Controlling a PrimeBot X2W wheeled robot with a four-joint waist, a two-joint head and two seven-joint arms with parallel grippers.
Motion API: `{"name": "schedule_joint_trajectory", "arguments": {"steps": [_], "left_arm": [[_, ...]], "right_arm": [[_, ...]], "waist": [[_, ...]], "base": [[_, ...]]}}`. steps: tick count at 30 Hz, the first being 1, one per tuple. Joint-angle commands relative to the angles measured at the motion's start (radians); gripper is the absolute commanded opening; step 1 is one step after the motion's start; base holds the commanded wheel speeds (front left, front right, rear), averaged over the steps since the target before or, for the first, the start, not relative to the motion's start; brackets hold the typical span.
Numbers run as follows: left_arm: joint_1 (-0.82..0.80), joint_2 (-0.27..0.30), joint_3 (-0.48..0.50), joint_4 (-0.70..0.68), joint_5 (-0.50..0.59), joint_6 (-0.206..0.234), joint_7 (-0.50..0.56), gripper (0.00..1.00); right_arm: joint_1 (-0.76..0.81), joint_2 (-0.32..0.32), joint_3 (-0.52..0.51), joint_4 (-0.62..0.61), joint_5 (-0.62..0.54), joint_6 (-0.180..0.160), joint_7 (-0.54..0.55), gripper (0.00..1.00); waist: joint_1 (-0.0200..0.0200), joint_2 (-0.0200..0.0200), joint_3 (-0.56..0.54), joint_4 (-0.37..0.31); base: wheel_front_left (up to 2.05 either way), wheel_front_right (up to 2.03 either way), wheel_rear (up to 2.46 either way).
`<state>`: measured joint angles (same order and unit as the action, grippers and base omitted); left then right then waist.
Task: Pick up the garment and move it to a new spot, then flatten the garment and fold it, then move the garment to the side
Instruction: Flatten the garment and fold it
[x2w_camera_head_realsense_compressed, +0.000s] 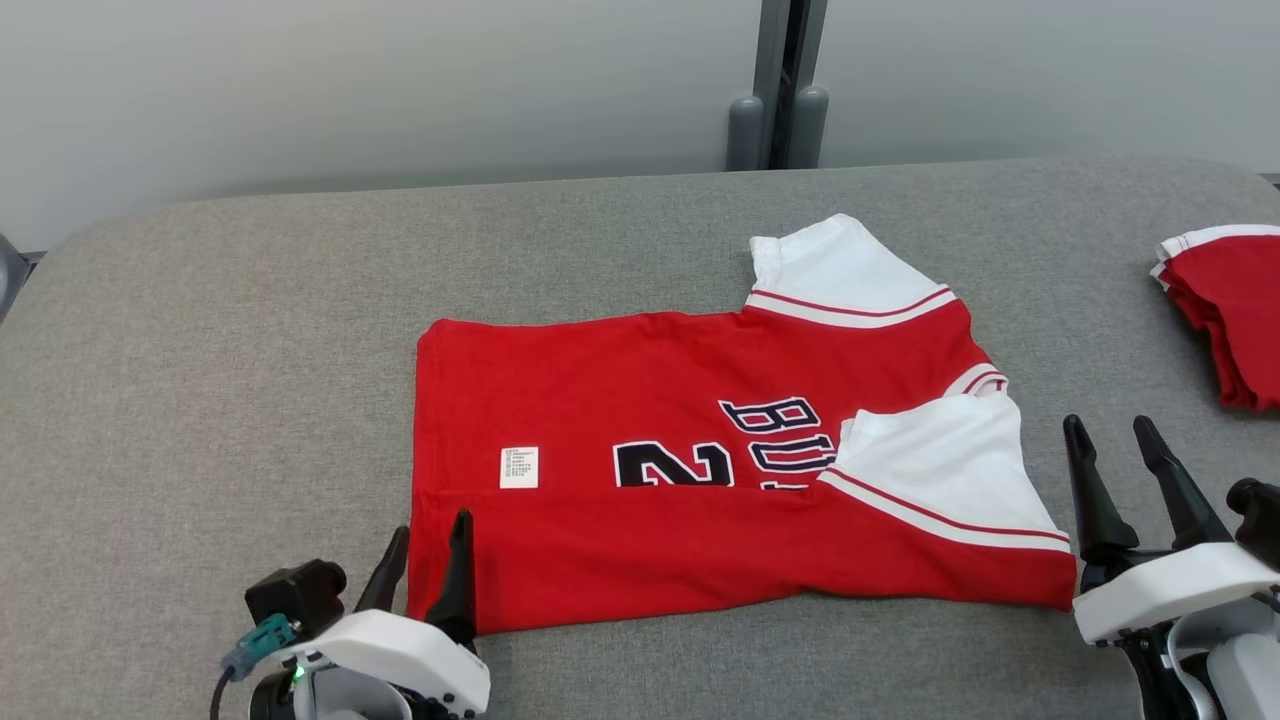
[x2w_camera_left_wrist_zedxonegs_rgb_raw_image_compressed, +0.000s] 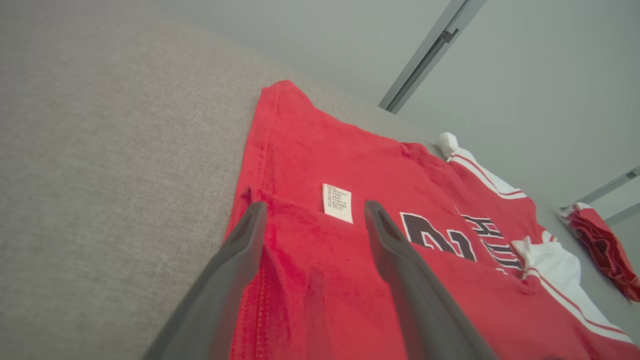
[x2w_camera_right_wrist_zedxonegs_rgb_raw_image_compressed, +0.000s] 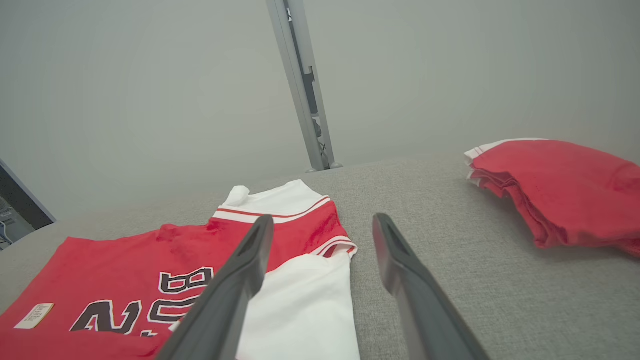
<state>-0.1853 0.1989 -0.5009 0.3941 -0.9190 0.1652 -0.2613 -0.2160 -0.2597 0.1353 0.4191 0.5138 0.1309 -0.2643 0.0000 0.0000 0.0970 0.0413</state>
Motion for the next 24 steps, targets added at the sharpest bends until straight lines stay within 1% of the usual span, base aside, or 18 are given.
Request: {"name": "schedule_joint_trajectory", "arguments": {"steps": [1, 3, 4, 6, 9, 12, 14, 16, 20, 24], "left_arm": [[0.008, -0.004, -0.006, 0.033, 0.011, 0.012, -0.002, 1.00], [0.013, -0.018, -0.021, 0.076, 0.013, 0.014, 0.009, 1.00], [0.015, -0.027, -0.027, 0.095, 0.004, 0.007, 0.020, 1.00], [0.010, -0.030, -0.031, 0.127, 0.002, 0.007, 0.027, 1.00], [0.004, -0.036, -0.028, 0.176, 0.008, 0.032, 0.024, 1.00], [-0.006, -0.030, -0.035, 0.228, 0.036, 0.076, 0.022, 1.00], [-0.007, -0.037, -0.036, 0.251, 0.038, 0.090, 0.019, 1.00], [-0.008, -0.043, -0.047, 0.272, 0.041, 0.089, 0.034, 1.00], [-0.010, -0.056, -0.069, 0.302, 0.042, 0.075, 0.060, 1.00], [-0.009, -0.063, -0.092, 0.313, 0.038, 0.046, 0.091, 1.00]], "right_arm": [[0.018, 0.007, -0.015, -0.010, -0.013, 0.000, -0.001, 1.00], [0.029, 0.017, -0.025, -0.010, -0.019, 0.000, -0.001, 1.00], [0.033, 0.021, -0.028, -0.010, -0.021, 0.000, -0.001, 1.00], [0.041, 0.025, -0.026, -0.004, -0.024, 0.000, -0.001, 1.00], [0.040, 0.029, -0.021, 0.002, -0.021, 0.000, -0.001, 1.00], [0.041, 0.030, -0.016, 0.007, -0.014, 0.000, -0.001, 1.00], [0.041, 0.033, -0.013, 0.011, -0.010, 0.000, -0.001, 1.00], [0.040, 0.033, -0.009, 0.014, -0.006, 0.000, -0.001, 1.00], [0.039, 0.029, -0.004, 0.020, 0.000, 0.000, -0.001, 1.00], [0.039, 0.027, -0.009, 0.031, 0.006, 0.000, -0.001, 1.00]], "waist": [[0.0000, 0.0000, -0.001, -0.002], [0.0000, 0.0000, -0.002, -0.004], [0.0000, 0.0000, -0.003, -0.004], [0.0000, 0.0000, -0.002, -0.005], [0.0000, 0.0000, -0.004, -0.008], [0.0000, 0.0000, -0.006, -0.010], [0.0000, 0.0000, -0.006, -0.011], [0.0000, 0.0000, -0.005, -0.012], [0.0000, 0.0000, -0.005, -0.012], [0.0000, 0.0000, -0.006, -0.011]], "base": [[0.00, 0.00, 0.00], [0.00, 0.00, 0.00], [0.00, 0.00, 0.00], [0.00, 0.00, 0.00], [0.00, 0.00, 0.00], [0.00, 0.00, 0.00], [0.00, 0.00, 0.00], [0.00, 0.00, 0.00], [0.00, 0.00, 0.00], [0.00, 0.00, 0.00]]}}
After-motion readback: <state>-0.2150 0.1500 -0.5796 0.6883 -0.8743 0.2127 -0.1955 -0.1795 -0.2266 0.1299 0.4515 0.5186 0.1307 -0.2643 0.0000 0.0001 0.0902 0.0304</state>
